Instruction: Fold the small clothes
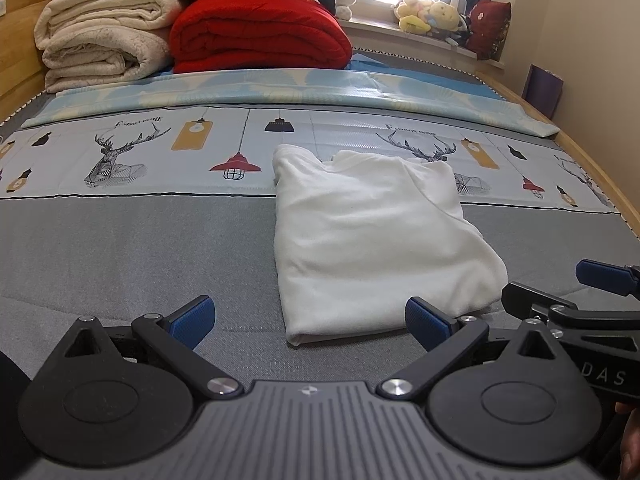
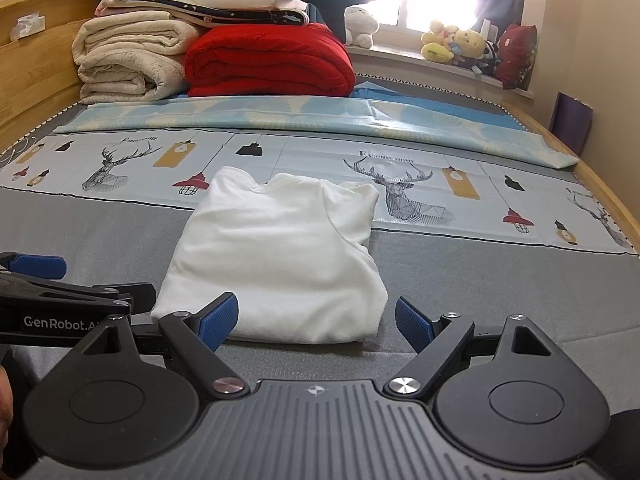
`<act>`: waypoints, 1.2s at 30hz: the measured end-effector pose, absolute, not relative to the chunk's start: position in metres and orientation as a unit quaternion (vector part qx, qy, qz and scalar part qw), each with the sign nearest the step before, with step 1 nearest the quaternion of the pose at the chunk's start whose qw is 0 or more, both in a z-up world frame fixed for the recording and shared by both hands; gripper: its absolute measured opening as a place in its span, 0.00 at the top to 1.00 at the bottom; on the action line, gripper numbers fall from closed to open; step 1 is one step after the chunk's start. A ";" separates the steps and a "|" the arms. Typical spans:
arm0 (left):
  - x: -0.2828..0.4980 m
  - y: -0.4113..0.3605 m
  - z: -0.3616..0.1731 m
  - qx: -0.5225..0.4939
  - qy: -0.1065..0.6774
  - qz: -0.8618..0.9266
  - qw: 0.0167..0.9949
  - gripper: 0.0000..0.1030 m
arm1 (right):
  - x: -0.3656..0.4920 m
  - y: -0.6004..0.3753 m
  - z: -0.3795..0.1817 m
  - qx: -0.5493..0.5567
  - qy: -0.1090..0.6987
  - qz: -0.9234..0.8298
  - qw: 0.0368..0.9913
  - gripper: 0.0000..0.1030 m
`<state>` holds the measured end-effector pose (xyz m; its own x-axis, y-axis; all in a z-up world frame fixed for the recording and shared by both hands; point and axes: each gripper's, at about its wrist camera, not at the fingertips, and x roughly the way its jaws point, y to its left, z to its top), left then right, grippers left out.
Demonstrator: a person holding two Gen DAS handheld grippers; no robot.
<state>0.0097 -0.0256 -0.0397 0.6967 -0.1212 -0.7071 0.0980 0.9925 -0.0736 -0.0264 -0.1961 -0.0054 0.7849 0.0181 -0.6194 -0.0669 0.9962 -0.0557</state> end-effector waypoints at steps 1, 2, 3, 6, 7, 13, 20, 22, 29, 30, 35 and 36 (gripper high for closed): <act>0.010 -0.025 -0.040 -0.016 0.385 -0.060 0.921 0.01 | -0.026 -0.196 -0.005 -0.037 0.327 0.023 0.944 0.16; 0.010 -0.025 -0.040 -0.016 0.386 -0.060 0.921 0.01 | -0.026 -0.196 -0.005 -0.037 0.327 0.023 0.944 0.16; 0.011 -0.025 -0.040 -0.016 0.386 -0.060 0.921 0.01 | -0.026 -0.196 -0.005 -0.037 0.327 0.023 0.944 0.16; 0.011 -0.025 -0.040 -0.016 0.386 -0.060 0.920 0.01 | -0.026 -0.197 -0.005 -0.037 0.328 0.023 0.944 0.16; 0.011 -0.025 -0.040 -0.016 0.386 -0.060 0.920 0.01 | -0.026 -0.197 -0.005 -0.037 0.328 0.023 0.944 0.16; 0.012 -0.025 -0.040 -0.016 0.386 -0.060 0.920 0.01 | -0.024 -0.197 -0.006 -0.035 0.329 0.022 0.943 0.16; 0.012 -0.025 -0.040 -0.016 0.386 -0.060 0.920 0.01 | -0.023 -0.196 -0.007 -0.033 0.330 0.021 0.943 0.16; 0.012 -0.025 -0.040 -0.016 0.386 -0.060 0.920 0.01 | -0.023 -0.196 -0.007 -0.033 0.330 0.021 0.943 0.16; 0.014 -0.025 -0.040 -0.014 0.385 -0.062 0.921 0.01 | -0.023 -0.196 -0.007 -0.033 0.330 0.021 0.943 0.16; 0.013 -0.025 -0.040 -0.014 0.385 -0.062 0.921 0.01 | -0.023 -0.196 -0.007 -0.033 0.330 0.021 0.943 0.16; 0.014 -0.024 -0.040 -0.013 0.383 -0.063 0.921 0.01 | -0.023 -0.196 -0.007 -0.033 0.330 0.021 0.943 0.16; 0.015 -0.024 -0.040 -0.012 0.382 -0.063 0.922 0.01 | -0.023 -0.196 -0.007 -0.033 0.330 0.021 0.943 0.16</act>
